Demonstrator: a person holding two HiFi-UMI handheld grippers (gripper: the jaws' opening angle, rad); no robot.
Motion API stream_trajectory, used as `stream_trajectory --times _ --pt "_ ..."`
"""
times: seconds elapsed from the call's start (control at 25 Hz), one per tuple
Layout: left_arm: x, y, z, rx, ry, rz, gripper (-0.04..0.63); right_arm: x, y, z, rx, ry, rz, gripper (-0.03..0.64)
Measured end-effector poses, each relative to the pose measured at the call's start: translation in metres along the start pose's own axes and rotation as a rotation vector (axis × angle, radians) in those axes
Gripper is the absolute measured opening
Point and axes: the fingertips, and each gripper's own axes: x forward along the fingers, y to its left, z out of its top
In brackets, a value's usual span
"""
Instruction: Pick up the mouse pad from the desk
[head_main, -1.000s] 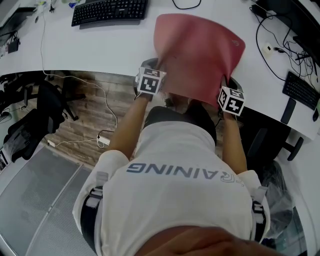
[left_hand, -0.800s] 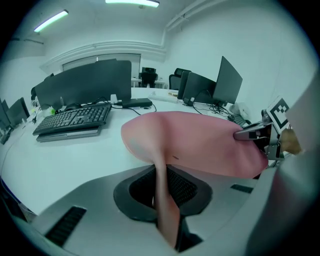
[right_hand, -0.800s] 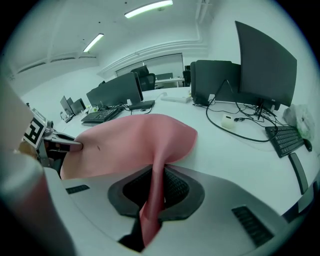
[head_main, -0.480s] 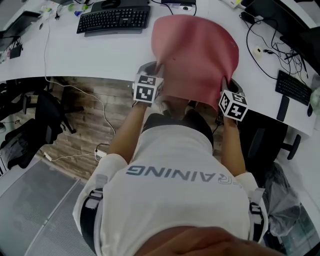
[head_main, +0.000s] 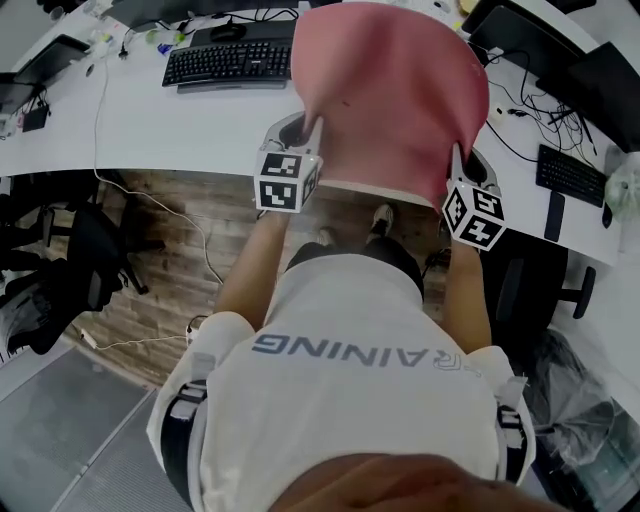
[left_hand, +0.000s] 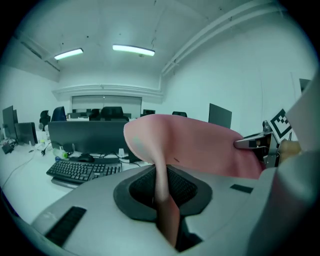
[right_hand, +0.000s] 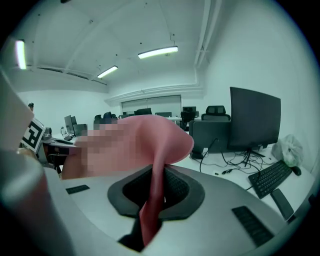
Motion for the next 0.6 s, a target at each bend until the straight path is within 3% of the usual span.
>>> stream_trajectory --times 0.32,0.6 --pt "-0.038 0.001 0.071 0.028 -0.184 0.002 0.075 -0.036 0.012 0.075 -0.039 -0.180 -0.021 0.057" --pt "-0.068 -0.003 0.109 0.041 -0.302 0.004 0.075 -0.068 0.023 0.117 -0.071 -0.293 -0.031 0.057"
